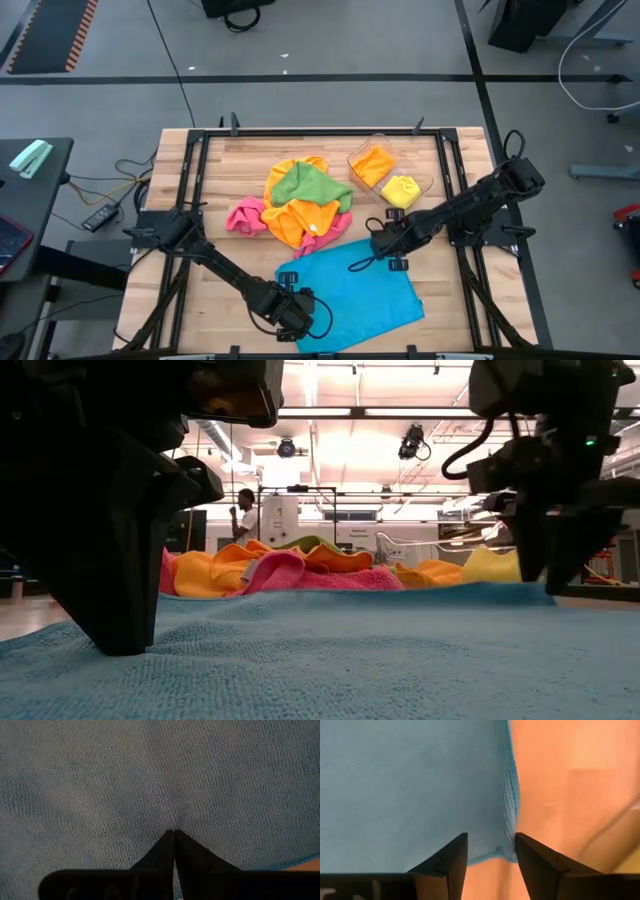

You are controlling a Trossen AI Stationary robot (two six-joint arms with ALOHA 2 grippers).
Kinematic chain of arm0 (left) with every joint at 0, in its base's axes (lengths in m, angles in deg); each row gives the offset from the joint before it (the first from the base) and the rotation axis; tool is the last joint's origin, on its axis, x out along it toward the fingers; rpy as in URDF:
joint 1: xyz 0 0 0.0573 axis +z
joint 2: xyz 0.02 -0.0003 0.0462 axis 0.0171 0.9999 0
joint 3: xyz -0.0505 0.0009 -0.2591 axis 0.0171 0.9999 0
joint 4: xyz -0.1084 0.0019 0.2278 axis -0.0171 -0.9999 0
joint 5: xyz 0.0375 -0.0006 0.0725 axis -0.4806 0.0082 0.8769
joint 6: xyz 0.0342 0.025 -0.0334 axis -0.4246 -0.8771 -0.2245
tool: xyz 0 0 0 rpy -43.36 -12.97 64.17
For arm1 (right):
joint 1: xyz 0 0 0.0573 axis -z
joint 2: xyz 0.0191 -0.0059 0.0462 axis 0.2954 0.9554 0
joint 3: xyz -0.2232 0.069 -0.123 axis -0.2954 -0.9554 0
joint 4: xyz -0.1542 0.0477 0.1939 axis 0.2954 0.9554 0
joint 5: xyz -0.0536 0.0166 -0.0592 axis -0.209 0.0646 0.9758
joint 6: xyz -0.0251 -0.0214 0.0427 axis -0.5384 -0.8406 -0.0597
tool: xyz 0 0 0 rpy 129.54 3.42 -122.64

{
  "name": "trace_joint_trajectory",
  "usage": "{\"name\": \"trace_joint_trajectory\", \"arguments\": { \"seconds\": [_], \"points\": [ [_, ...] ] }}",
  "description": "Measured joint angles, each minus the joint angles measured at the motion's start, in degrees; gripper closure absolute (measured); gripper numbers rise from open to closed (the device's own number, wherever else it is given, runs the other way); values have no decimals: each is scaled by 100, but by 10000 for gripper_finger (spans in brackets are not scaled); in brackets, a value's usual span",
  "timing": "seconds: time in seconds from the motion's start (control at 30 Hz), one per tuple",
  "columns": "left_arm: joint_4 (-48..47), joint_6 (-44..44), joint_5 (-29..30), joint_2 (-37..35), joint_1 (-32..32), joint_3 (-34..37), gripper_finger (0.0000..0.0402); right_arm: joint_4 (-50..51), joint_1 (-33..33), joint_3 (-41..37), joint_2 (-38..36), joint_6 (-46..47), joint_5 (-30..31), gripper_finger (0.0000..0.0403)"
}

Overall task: Fold microfiber towels
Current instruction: Fold the blue towel

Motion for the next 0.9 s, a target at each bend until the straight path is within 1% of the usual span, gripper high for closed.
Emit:
{"name": "trace_joint_trajectory", "arguments": {
  "seconds": [0.07,0.27,0.47,0.67,0.77,0.9],
  "points": [
    [2,-2,2,0,-2,0,376,88,-52,1,-1,16,-181,230],
    [-7,-34,-34,-70,5,14,371,480,-295,1,-12,389,-397,239],
    [-106,-336,-122,-306,80,26,383,765,-464,1,-14,651,-370,242],
    [-456,-495,-170,-447,87,26,386,643,-682,1,-182,904,-474,242],
    [-423,-517,-182,-631,85,22,379,422,-861,1,-445,1085,-519,242],
    [-140,-762,-173,-855,-2,15,367,21,-1112,1,-899,1438,-505,242]
  ]
}}
